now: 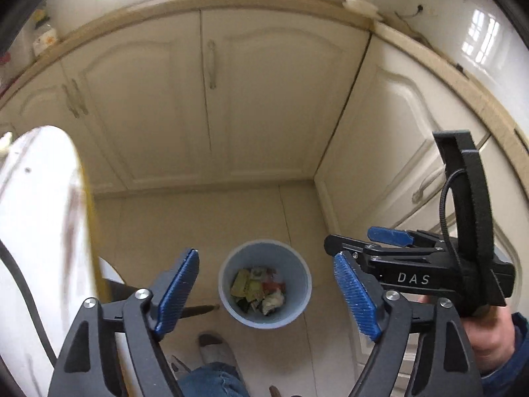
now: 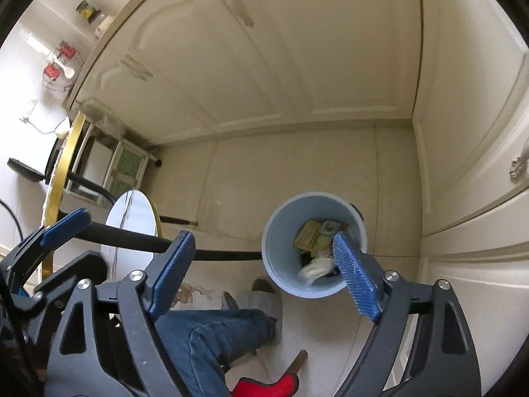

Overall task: Collect trash
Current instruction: 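Return both tools to the table, then grasp the white bread bun with the right gripper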

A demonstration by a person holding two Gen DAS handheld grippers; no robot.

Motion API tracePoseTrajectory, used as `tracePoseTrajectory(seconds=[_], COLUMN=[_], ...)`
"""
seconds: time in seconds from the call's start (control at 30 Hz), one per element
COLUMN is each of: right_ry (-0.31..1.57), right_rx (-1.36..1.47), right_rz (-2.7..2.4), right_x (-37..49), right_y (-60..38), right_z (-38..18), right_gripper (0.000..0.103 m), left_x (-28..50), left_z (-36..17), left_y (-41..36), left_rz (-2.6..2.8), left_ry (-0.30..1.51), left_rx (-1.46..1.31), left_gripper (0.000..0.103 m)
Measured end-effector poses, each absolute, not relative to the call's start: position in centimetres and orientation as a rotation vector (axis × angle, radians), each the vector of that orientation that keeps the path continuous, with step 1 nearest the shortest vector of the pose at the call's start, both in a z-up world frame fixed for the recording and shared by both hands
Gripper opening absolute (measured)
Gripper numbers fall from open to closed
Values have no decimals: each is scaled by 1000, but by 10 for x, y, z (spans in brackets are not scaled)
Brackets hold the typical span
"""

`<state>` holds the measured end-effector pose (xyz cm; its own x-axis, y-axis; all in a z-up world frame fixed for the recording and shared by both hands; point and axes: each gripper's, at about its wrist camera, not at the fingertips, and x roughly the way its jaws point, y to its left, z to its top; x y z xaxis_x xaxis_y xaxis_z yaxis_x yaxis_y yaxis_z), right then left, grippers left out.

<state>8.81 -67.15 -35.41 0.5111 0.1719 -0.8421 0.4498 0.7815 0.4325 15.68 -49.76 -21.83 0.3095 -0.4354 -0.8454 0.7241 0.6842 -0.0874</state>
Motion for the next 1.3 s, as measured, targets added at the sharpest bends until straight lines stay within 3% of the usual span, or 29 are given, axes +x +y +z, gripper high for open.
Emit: tracePoseTrajectory(seconds=[0.27,0.43,0.67,0.9,1.3], right_ry=[936,855,813,841,909], right_rx=[618,538,395,300,126], right_rz=[-153,-69,82,184,204], right_x=[99,124,184,255,384], right_y=[-640,-595,-498,-413,-342], right_z=[-294,-239,-184,-178,-197], right_gripper=[95,103,103,103,103], left_x=[131,124,122,142,268], left_z=[-153,-126,-105,-104,-125], left_y=[-425,-365,-275,-187,-149], left_rz=[-616,-489,-319,-157,-65], left_ry=[789,731,704,723,732], left_rx=[250,202,143,137,129], left_gripper=[102,102,102,102,102])
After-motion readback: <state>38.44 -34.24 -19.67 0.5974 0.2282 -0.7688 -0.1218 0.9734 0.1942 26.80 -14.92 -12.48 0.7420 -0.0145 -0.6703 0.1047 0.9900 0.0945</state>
